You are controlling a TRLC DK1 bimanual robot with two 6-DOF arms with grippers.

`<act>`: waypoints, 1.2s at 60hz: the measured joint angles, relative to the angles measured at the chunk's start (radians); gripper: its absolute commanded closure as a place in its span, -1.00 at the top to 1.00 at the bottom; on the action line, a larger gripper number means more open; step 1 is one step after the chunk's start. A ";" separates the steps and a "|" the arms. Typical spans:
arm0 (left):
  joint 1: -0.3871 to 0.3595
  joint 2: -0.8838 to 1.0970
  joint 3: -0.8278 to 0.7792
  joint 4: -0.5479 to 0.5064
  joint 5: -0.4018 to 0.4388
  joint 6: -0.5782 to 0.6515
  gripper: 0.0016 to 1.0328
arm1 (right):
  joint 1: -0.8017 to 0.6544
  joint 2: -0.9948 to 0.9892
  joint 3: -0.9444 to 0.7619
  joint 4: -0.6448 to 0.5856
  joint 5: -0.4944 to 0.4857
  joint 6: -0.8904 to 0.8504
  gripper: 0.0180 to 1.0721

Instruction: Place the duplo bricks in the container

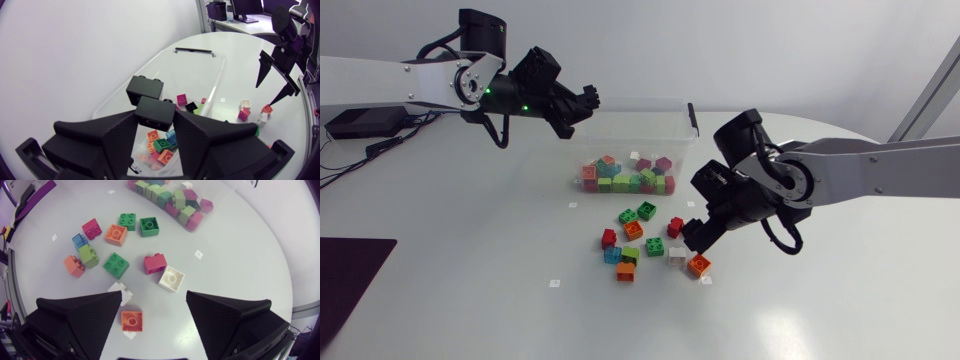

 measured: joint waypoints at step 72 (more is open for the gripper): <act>0.094 -0.422 -0.447 -0.409 0.087 0.475 0.91 | -0.013 0.357 0.233 -0.045 0.093 0.124 0.12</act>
